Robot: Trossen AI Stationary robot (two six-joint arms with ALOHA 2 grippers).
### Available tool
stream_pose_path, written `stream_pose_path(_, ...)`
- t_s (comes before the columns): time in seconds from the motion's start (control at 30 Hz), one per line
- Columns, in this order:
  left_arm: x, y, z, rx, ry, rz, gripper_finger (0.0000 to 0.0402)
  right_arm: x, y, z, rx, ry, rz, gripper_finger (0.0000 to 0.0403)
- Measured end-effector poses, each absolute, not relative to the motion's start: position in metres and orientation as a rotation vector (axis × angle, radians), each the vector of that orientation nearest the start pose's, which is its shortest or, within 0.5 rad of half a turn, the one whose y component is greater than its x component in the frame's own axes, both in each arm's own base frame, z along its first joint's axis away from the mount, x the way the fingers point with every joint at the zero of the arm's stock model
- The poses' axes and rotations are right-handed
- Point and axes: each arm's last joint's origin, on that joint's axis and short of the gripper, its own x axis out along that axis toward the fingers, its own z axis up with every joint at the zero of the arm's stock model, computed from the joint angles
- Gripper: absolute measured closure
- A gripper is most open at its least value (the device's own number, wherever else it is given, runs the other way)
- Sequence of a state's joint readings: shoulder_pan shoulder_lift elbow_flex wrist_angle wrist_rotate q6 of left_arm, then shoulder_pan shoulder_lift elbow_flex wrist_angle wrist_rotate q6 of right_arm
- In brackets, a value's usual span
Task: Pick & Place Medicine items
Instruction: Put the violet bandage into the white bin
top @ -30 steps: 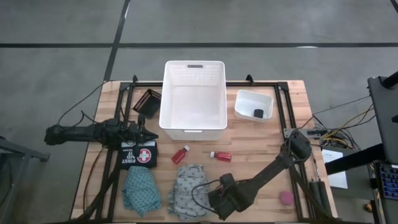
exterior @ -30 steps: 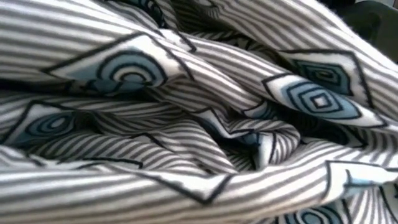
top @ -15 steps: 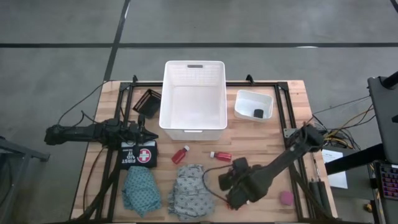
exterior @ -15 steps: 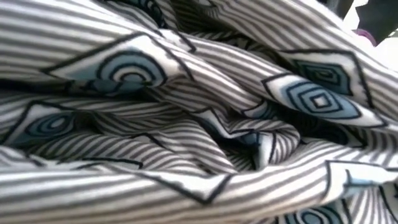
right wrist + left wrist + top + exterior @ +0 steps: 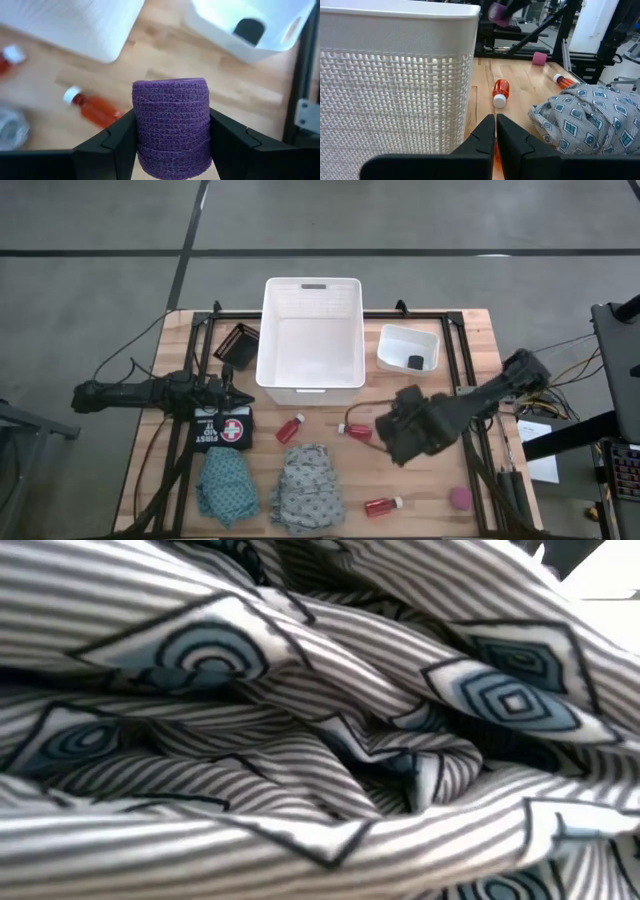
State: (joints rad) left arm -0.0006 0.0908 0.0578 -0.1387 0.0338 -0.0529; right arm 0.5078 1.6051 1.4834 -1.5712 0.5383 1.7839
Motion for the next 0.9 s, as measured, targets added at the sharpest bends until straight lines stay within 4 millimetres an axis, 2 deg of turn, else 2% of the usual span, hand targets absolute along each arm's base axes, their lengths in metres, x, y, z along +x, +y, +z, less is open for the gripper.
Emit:
stream_pose_path(0.17, 0.099, -0.001, 0.162, -0.056, 0.177, -0.03, 0.0381, 0.232, 0.088, 0.301, 0.664, 0.843, -1.208, 0.0204)
stream_pose_path(0.33, 0.099, -0.001, 0.162, -0.056, 0.177, -0.03, 0.0381, 0.236, 0.068, 0.28, 0.746, 0.805, -1.24, 0.0204)
stream_pose_path(0.47, 0.099, -0.001, 0.162, -0.056, 0.177, -0.03, 0.0381, 0.24, 0.067, 0.261, 0.802, 0.776, -1.216, 0.0204)
stream_pose_path(0.63, 0.099, -0.001, 0.162, -0.056, 0.177, -0.03, 0.0381, 0.233, 0.065, 0.243, 0.833, 0.757, -1.288, 0.0204)
stream_pose_path(0.9, 0.099, -0.001, 0.163, -0.056, 0.177, -0.03, 0.0381, 0.214, 0.052, 0.234, 0.836, 0.703, -1.317, 0.0204)
